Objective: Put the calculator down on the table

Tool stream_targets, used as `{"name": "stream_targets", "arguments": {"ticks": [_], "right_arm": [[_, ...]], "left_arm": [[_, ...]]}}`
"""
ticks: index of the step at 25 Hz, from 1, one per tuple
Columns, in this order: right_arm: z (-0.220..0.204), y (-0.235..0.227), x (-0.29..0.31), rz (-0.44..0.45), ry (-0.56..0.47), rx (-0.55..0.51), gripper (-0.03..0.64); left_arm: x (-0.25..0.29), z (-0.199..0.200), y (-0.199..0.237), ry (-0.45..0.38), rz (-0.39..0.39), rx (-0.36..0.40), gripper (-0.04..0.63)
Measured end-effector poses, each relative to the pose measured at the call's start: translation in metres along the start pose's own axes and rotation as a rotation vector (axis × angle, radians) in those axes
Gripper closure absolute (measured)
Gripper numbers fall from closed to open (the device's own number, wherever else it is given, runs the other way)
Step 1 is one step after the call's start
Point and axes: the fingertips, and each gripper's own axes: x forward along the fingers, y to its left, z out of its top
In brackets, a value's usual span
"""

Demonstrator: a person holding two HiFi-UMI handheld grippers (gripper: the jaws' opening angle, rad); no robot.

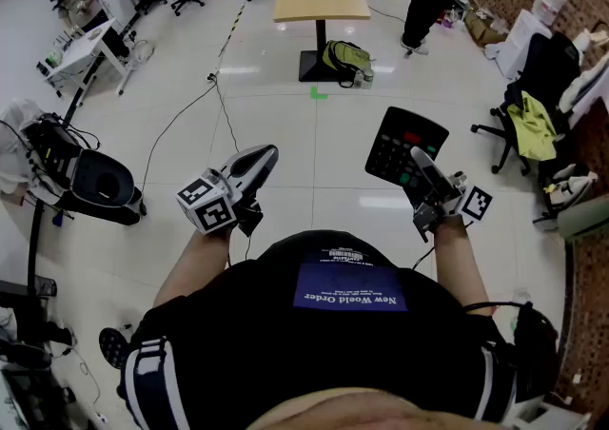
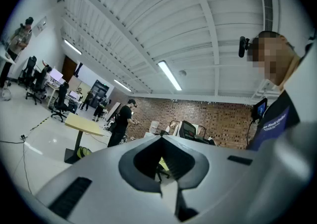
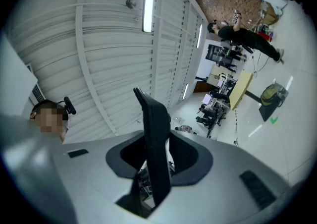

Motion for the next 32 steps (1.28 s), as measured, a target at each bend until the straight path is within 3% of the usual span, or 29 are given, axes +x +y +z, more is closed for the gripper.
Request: {"name": "stream_targets", "arguments": {"ticks": [8, 12, 20, 25, 32], "right_arm": [[0.014, -0.014, 0.004, 0.009, 0.026, -0.008, 0.514], [0.031, -0.037, 0.024, 0.006, 0.033, 0.008, 0.514], [0.014, -0.073, 0.141, -0.007, 0.034, -0.015, 0.514], [0.009, -0.095, 0.221, -0.008, 0.013, -0.026, 0.514], [0.018, -0.144, 0.298, -0.027, 0.027, -0.008, 0.514]], "left_arm": [[0.028, -0.009, 0.0, 0.002, -0.011, 0.006, 0.588], [0.048, -0.007, 0.021, 0.015, -0.011, -0.009, 0.588], [0.018, 0.034, 0.134, -0.018, -0.033, -0.036, 0.588], [-0.005, 0.069, 0.214, 0.006, -0.04, -0.025, 0.588], [-0.001, 0.103, 0.303, -0.007, -0.021, -0.032, 0.588]]}}
